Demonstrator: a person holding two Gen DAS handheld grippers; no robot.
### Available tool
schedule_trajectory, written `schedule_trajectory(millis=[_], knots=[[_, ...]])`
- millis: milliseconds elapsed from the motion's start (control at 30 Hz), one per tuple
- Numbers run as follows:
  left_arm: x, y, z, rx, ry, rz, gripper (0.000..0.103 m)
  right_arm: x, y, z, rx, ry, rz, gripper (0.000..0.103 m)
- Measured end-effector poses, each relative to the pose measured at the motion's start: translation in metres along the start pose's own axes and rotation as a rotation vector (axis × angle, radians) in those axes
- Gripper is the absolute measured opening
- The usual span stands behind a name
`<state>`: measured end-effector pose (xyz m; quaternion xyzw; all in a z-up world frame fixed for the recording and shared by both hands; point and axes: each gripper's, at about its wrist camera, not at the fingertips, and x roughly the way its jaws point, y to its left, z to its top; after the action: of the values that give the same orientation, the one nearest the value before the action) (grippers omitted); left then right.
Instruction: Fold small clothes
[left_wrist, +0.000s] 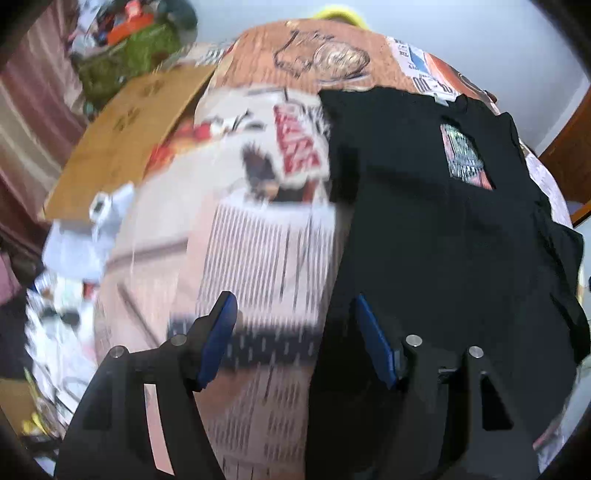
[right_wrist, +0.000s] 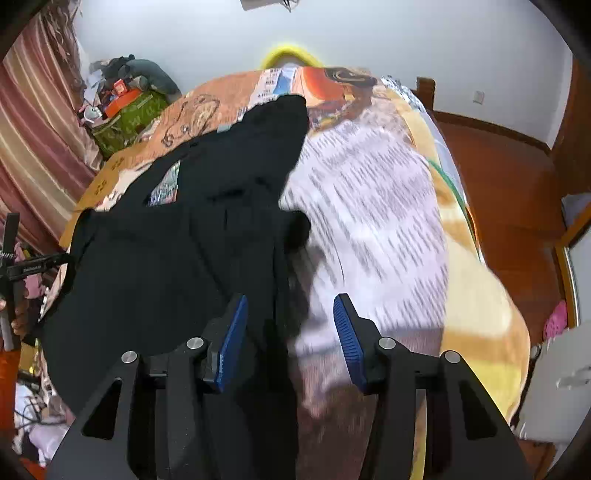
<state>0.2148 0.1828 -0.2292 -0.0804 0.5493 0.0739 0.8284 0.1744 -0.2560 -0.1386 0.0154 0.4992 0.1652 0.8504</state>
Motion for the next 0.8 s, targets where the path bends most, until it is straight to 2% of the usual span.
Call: schedule_trajectory(millis=[167, 367, 467, 533, 600, 633, 800], knots=[[0.0, 0.01, -0.045, -0.024, 0.062, -0.051, 0.066, -0.003, 0.0, -0.028, 0.005, 0.04, 0.006, 0.045], [-0.013, 0.007, -0.064, -0.035, 0.03, -0.09, 0.065, 0.007, 0.003, -0.057, 0.018, 0.091, 0.016, 0.045], [-0.016, -0.002, -0.067, -0.021, 0.016, -0.095, 0.048, 0.013, 0.006, -0.063, 0.02, 0.104, 0.035, 0.044], [-0.018, -0.008, -0.067, -0.016, 0.018, -0.12, 0.024, 0.013, 0.008, -0.063, 0.027, 0.085, 0.054, 0.028], [-0.018, -0.014, -0.066, -0.006, 0.024, -0.14, 0.011, 0.011, 0.01, -0.06, 0.028, 0.072, 0.057, 0.016], [-0.018, -0.016, -0.065, -0.001, 0.024, -0.138, 0.007, 0.009, 0.012, -0.058, 0.02, 0.055, 0.056, 0.01], [-0.024, -0.019, -0.058, 0.003, 0.004, -0.119, 0.005, -0.006, 0.018, -0.047, -0.013, -0.014, 0.07, 0.007]])
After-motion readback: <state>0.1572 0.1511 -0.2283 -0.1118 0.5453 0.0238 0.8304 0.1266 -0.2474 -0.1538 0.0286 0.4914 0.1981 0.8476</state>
